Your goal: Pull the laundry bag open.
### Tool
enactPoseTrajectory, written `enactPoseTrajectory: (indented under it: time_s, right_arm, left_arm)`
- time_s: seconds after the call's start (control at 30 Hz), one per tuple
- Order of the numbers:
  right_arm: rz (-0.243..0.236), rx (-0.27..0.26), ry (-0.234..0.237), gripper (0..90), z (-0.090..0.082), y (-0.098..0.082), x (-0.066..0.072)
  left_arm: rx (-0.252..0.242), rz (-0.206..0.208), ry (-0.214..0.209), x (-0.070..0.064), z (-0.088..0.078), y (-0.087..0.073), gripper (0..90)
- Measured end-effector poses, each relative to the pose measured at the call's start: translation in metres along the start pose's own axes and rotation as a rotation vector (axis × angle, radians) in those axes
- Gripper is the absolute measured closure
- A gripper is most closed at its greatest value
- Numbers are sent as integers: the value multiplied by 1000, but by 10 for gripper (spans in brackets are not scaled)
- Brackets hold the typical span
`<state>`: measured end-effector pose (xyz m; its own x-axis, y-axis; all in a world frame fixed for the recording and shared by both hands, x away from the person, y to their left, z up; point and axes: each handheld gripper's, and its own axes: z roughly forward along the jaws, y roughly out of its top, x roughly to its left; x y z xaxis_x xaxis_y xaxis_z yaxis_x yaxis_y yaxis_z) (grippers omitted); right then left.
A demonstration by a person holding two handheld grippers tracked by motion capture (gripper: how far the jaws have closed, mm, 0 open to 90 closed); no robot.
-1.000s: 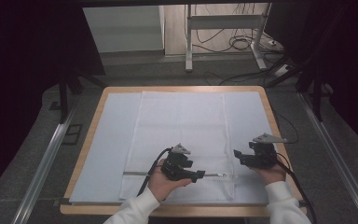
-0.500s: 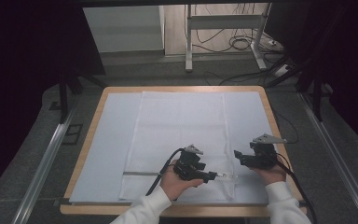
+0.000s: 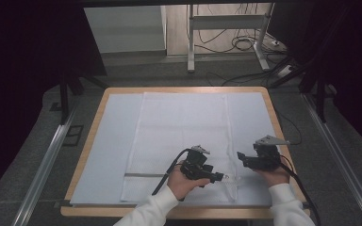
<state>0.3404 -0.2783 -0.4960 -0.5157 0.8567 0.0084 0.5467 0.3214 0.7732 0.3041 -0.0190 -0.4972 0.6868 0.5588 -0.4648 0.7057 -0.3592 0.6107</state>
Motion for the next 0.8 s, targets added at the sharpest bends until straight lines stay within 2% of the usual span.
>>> enactPoseTrajectory:
  time_s: [0.13, 0.4, 0.57, 0.8]
  right_arm:
    - [-2, 0, -2, 224, 0, 0, 0]
    - [-14, 3, -4, 227, -1, 0, 1]
    - [-15, 5, -6, 227, -1, 0, 0]
    - [-17, 9, -10, 228, 0, 0, 1]
  left_arm:
    - [16, -8, -5, -1, 7, 1, 429]
    - [49, -16, 17, -1, 20, 1, 442]
    - [61, -42, -2, 0, 25, 1, 461]
    - [73, -36, -13, -2, 30, 4, 517]
